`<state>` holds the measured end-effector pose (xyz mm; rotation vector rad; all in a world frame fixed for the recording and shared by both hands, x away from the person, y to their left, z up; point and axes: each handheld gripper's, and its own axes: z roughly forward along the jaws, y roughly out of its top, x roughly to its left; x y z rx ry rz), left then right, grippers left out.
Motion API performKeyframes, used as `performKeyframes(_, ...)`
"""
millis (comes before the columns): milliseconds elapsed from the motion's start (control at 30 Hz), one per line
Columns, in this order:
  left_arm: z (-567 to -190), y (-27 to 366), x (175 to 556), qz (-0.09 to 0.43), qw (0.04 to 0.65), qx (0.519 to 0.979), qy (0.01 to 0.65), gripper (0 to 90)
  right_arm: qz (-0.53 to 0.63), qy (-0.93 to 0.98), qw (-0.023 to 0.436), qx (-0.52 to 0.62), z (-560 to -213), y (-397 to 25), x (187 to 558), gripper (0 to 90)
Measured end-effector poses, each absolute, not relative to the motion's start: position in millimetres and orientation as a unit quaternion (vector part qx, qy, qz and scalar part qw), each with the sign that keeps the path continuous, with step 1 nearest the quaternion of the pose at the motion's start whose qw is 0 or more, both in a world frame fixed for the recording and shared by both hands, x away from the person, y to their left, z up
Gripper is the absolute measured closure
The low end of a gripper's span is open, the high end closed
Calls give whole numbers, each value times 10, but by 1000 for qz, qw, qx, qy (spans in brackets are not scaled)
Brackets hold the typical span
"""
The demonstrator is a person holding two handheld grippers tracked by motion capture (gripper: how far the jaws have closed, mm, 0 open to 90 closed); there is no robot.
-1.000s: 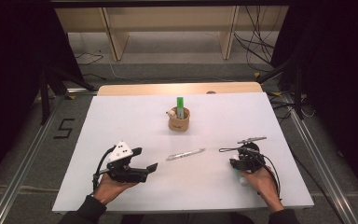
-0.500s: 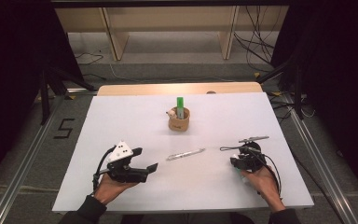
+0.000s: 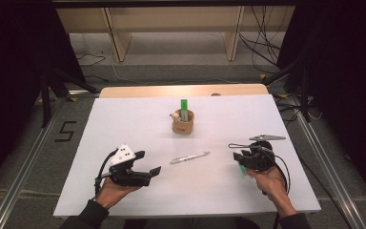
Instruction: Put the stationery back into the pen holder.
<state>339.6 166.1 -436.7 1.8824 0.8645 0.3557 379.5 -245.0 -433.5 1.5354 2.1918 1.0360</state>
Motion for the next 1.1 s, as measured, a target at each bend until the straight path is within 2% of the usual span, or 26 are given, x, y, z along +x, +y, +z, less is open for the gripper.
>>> performKeyframes(433,-4356,1684,3395,144,510,769,358,153,413,743,152,505,-4176,-2307,3967,657)
performKeyframes(1100,-4347,1706,3393,149,516,762,361,152,460,725,166,485,-3942,-1880,4537,657)
